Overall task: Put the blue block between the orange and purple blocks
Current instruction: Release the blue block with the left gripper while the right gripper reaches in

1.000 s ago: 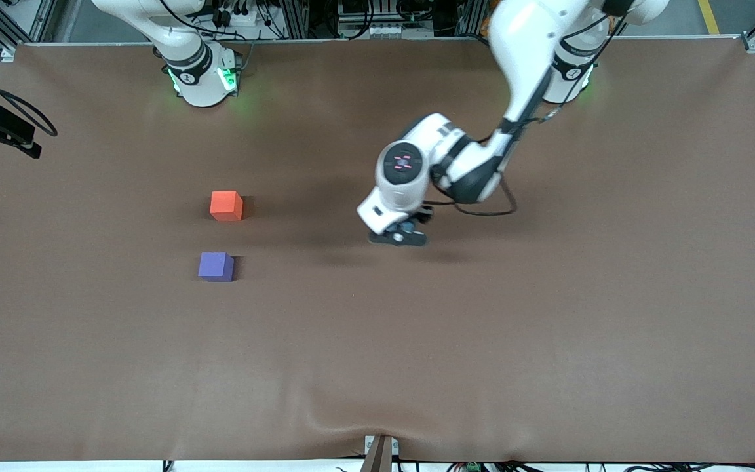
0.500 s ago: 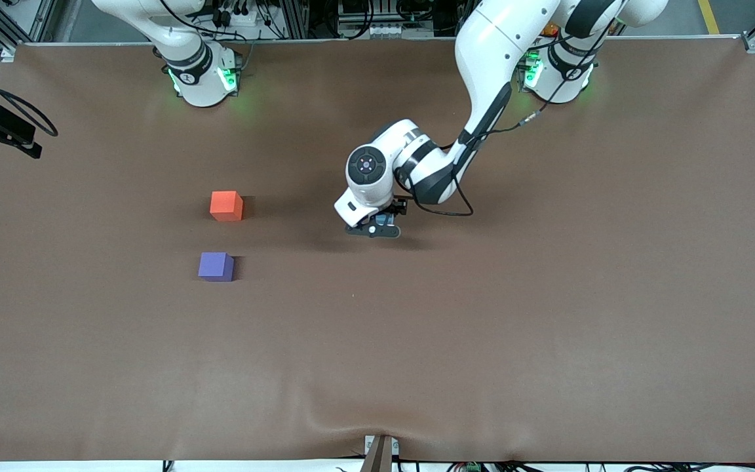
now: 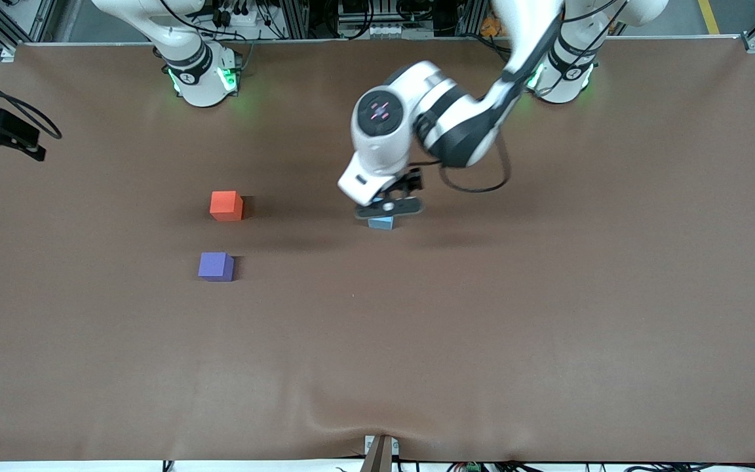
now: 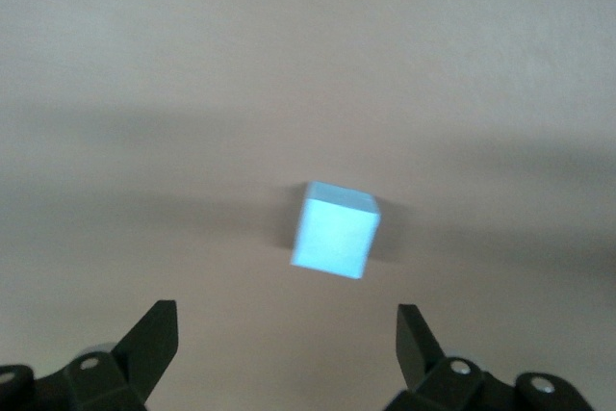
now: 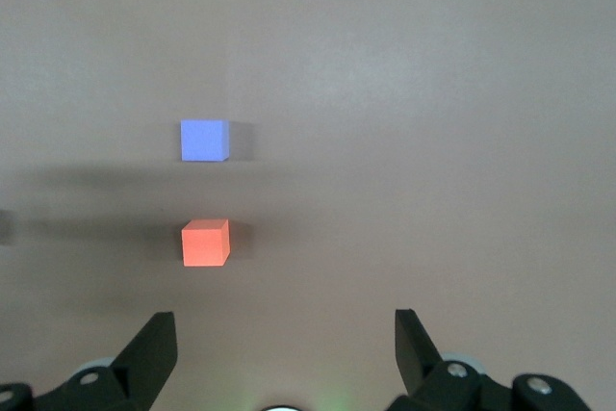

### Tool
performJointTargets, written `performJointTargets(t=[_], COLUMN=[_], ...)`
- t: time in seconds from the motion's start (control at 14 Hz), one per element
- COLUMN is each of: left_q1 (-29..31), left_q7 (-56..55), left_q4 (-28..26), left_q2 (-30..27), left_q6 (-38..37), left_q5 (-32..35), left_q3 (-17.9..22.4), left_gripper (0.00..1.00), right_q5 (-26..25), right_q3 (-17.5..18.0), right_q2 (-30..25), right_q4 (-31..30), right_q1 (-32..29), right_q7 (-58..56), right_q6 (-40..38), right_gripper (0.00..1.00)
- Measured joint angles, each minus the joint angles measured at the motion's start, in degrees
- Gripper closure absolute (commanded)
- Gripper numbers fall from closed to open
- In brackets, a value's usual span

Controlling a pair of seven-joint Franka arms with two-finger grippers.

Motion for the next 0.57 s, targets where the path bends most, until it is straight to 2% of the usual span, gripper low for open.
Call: performJointTargets(t=[0.21,0.43,0.57], left_q1=[10.6,21.5,25.9], left_q7=[9.9,21.0,27.1], left_q4=[-1.9,-3.0,-3.7], left_q2=[-7.6,-11.6,-13.9], left_q6=[-7.2,-10.5,-12.6], left_q5=[0.0,0.0,0.0], left_q3=[0.2,0.3,0.3], left_gripper=[0.00,0.00,0.00], right_q5=[0.0,0.4,1.9], right_q3=[0.0,0.1,0.3], right_q2=[4.7,6.1,7.6], right_q4=[-0.4,-0.5,-0.9], right_q1=[1.6,7.4,12.5], right_q7=[-0.1,1.4,6.4], right_q6=[-3.0,-5.0,-3.9], right_gripper=[0.00,0.00,0.00])
